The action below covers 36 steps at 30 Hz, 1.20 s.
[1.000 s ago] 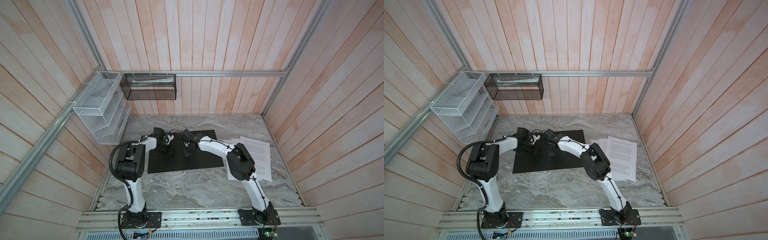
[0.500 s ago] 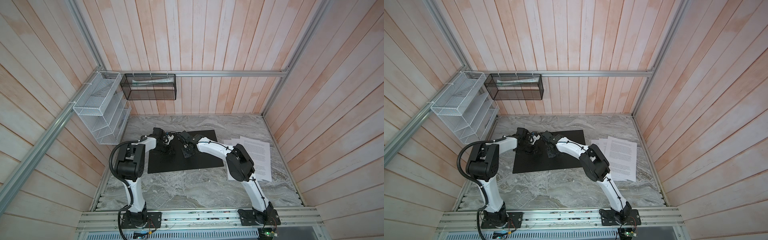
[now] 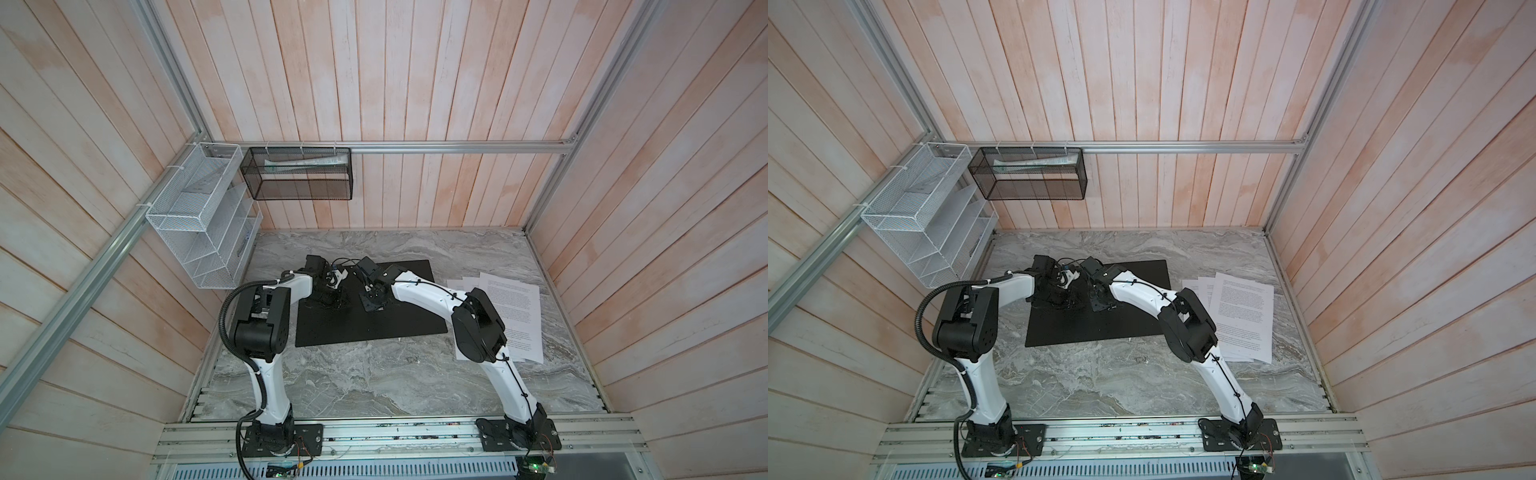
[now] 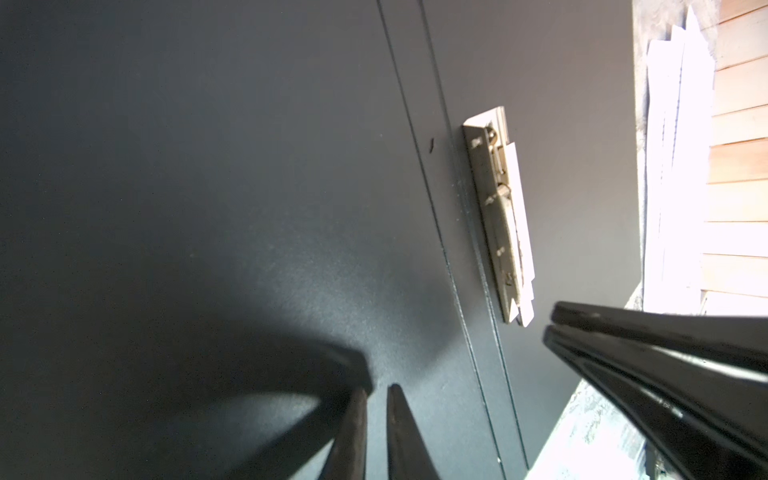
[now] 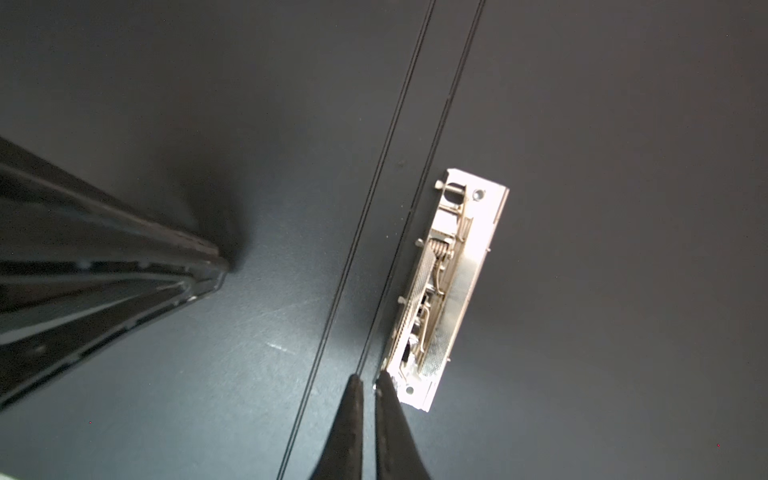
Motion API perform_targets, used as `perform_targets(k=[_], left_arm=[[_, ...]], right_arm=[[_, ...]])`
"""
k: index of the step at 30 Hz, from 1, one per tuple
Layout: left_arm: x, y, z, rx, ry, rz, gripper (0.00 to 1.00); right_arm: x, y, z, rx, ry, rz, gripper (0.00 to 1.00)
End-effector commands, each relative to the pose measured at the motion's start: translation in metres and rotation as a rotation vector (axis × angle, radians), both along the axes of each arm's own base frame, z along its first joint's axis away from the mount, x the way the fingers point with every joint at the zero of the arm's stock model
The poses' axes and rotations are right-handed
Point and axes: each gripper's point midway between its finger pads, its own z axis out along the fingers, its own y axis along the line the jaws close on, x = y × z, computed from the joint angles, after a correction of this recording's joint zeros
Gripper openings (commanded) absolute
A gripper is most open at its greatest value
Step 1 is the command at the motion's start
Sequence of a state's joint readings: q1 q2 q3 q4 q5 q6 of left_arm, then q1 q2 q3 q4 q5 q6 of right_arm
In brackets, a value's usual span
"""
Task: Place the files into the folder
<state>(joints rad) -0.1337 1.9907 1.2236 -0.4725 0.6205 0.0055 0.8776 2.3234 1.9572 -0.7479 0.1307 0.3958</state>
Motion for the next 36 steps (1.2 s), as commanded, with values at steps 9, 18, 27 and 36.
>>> perform_targets(k=[9, 18, 27, 36], left_arm=[[-0.003, 0.005, -0.019, 0.034, 0.038, -0.002, 0.15], [-0.004, 0.005, -0.020, 0.037, 0.041, -0.003, 0.16], [-0.004, 0.005, -0.020, 0.034, 0.043, -0.003, 0.16], [-0.005, 0.005, -0.021, 0.040, 0.043, -0.009, 0.16]], right_arm=[[-0.008, -0.011, -0.013, -0.070, 0.025, -0.014, 0.09], [-0.008, -0.015, -0.024, -0.102, 0.033, -0.027, 0.09], [-0.009, -0.011, -0.027, -0.089, 0.045, -0.012, 0.09], [-0.012, -0.016, -0.038, -0.118, 0.074, -0.010, 0.08]])
